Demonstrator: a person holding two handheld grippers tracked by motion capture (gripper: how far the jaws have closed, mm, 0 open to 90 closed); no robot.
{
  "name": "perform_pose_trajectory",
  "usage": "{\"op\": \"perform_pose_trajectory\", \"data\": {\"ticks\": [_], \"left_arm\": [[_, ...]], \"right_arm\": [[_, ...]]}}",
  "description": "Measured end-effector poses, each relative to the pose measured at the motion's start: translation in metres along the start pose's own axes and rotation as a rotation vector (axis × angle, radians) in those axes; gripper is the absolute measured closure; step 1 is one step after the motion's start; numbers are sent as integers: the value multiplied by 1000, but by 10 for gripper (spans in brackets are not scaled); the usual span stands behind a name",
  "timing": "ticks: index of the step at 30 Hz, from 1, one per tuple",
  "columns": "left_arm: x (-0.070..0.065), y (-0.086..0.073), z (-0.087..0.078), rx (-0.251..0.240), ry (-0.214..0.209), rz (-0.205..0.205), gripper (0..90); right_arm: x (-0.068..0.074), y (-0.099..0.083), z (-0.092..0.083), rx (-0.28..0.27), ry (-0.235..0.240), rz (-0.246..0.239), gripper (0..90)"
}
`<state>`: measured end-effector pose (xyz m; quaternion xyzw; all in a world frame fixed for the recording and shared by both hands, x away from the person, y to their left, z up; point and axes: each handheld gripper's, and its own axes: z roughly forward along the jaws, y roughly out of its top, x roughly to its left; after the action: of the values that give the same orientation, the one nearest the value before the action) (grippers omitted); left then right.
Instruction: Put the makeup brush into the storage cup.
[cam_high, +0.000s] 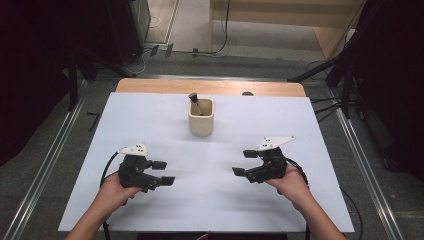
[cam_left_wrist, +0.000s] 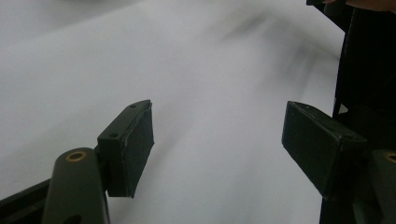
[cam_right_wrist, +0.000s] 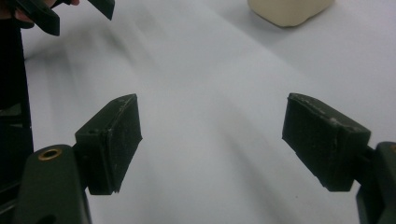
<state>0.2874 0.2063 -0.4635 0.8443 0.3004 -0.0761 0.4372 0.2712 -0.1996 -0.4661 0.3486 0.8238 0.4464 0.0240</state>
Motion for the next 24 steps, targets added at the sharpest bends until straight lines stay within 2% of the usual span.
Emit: {"op": "perform_pose_trajectory", "data": {"ticks": [6,24], "left_arm": [[0,0,0,9,3,5,257],[-1,0,1,11,1,12,258]], "right_arm": [[-3,-8,-6,12,-8,-14,204],[-12,-30,-24,12,-36,12,206]]}}
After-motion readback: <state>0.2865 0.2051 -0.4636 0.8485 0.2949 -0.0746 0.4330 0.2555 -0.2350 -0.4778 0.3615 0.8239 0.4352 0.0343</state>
